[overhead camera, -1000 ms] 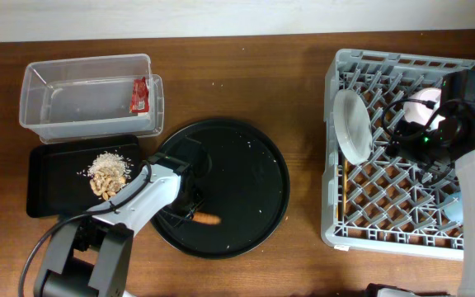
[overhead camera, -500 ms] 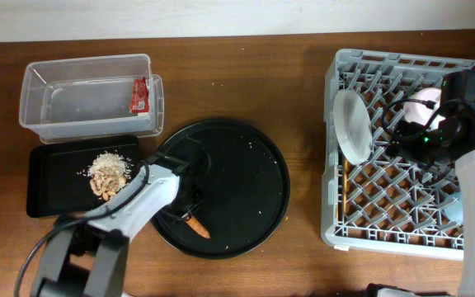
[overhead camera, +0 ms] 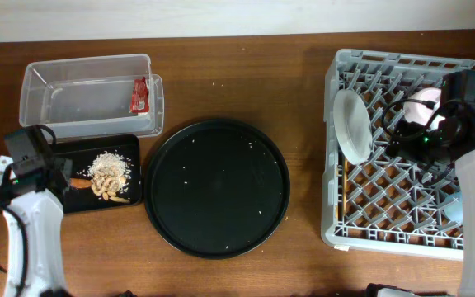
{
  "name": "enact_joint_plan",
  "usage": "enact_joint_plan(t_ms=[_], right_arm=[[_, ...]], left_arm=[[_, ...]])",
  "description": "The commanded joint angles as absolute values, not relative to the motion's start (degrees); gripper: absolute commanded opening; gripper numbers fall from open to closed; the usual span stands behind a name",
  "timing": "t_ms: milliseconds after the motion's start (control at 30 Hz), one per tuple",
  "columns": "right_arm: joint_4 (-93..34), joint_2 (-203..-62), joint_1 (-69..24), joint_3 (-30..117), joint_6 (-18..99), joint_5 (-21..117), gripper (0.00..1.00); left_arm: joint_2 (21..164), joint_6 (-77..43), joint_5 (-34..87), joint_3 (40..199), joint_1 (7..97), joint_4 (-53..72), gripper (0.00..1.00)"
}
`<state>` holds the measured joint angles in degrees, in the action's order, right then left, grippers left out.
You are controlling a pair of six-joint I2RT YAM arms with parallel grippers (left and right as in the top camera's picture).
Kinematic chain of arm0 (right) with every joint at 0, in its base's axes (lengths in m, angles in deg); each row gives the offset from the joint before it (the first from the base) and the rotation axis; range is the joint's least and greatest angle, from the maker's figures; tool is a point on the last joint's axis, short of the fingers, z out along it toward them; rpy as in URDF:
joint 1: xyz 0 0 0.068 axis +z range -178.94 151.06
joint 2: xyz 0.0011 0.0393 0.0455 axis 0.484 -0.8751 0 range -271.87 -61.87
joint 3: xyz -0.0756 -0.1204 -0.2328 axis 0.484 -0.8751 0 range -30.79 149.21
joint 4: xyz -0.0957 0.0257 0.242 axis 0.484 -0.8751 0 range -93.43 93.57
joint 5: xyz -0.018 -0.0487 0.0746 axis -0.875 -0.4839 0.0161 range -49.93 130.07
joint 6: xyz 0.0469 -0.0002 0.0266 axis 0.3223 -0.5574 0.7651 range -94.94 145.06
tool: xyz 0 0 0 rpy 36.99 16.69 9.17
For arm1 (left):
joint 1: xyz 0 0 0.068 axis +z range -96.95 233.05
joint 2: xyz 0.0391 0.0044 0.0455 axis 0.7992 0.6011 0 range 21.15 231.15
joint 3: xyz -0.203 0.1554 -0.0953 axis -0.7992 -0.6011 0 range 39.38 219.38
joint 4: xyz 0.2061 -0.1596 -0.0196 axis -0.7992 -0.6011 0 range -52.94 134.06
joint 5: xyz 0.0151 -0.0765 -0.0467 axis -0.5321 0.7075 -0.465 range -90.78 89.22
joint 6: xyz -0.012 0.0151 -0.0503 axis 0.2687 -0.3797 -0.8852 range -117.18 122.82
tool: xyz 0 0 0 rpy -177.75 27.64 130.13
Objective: Sort waste into correct bins and load items into the dishwasher rack
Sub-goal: 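Place the carrot onto the black tray with the left gripper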
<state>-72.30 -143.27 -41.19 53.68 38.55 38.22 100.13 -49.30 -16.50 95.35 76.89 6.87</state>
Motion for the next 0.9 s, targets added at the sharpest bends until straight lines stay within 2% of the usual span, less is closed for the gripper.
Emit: enact_joint_plan(t_ms=[0,200,267,300,367,400,467,533,567,667,767,867], right_arm=[[-72.3,-143.25,-41.35,53.46,38.84,38.11,0.87],[-72.11,-143.25,-41.35,53.46,38.84,38.09,0.88],[-72.11,-143.25,-41.35,53.46,38.84,38.09,0.88],[-72.13,-143.25,-41.35,53.46,38.84,38.09,0.88],[-72.13,-143.25,-41.35,53.46,38.84,38.11,0.88],[-72.13,-143.25,-41.35,53.46,38.84,38.11,0.88],[-72.08,-143.25,-41.35,53.46,38.86,38.16,0.89],[-70.88,-143.25,-41.28,53.46,36.91,43.64,0.93],[-68.98,-143.25,-40.45,53.46,31.51,51.23,0.94],[-64.43,-143.27,-34.73,53.46,25.07,58.29,0.96],[-60.7,-145.85,-27.01,53.46,23.41,54.4,0.97],[-63.56,-148.39,-26.51,53.46,24.32,53.06,0.98]], left_arm=[[107.3,-47.55,-17.09,96.18,79.09,10.24,0.15],[117.31,-46.31,-17.12,96.18,80.01,13.45,0.18],[117.58,-46.31,-17.12,96.18,80.01,13.43,0.32],[117.58,-46.28,-17.12,96.18,80.01,13.45,0.46],[117.58,-42.44,-17.09,96.59,80.01,13.58,0.51],[117.47,-38.68,-17.07,97.75,80.01,13.15,0.59],[116.66,-37.15,-16.77,101.31,79.99,9.32,0.67],[114.38,-29.15,-8.92,107.69,79.44,4.95,0.79],[113.09,-20.34,-0.09,110.93,77.98,4.51,0.85],[112.4,-7.68,12.63,114.69,71.34,2.02,0.87],[112.53,-2.37,6.25,114.71,61.11,-10.83,0.99],[112.53,-1.56,4.28,114.71,58.09,-25.37,0.99]])
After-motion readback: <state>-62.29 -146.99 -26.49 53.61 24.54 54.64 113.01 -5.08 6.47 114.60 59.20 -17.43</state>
